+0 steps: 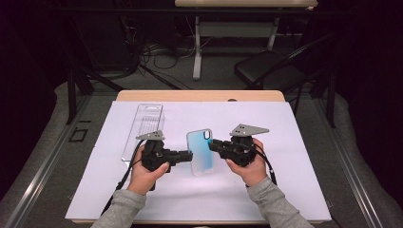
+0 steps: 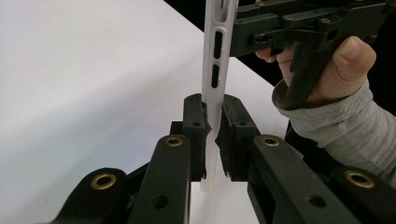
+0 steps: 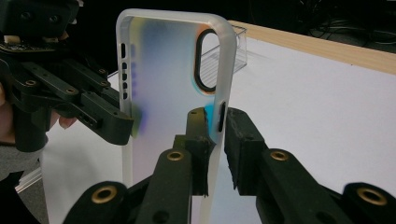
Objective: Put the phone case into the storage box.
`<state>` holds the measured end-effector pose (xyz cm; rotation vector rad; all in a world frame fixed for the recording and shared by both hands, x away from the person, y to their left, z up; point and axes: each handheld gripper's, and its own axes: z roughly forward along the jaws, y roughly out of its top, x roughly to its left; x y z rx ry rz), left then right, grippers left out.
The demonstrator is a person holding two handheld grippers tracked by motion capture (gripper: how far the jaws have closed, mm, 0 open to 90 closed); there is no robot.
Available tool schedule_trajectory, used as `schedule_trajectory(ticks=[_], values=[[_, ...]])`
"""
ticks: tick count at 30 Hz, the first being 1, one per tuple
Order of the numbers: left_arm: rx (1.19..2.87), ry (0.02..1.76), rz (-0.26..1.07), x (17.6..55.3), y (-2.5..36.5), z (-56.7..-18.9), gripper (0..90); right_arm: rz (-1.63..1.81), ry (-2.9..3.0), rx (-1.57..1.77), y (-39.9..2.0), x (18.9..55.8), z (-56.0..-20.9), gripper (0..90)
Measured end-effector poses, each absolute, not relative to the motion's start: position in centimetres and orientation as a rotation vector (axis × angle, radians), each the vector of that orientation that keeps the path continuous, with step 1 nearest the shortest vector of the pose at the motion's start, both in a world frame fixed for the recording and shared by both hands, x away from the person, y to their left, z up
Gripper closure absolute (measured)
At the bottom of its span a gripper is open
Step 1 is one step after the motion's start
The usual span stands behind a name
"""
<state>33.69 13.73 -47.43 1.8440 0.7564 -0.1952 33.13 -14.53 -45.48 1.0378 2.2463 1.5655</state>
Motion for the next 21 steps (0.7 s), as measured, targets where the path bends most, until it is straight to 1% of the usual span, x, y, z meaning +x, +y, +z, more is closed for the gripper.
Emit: schedule_trajectory(ticks=[8, 21], values=[[1.844, 0.754, -0.197, 33.73, 13.77, -47.45, 81.8, 1.577, 2.240, 1.042, -14.68, 33.19, -45.45, 82.3], [1.840, 0.760, -0.200, 33.74, 13.76, -47.48, 81.8, 1.586, 2.244, 1.045, -14.76, 33.25, -45.44, 83.6]])
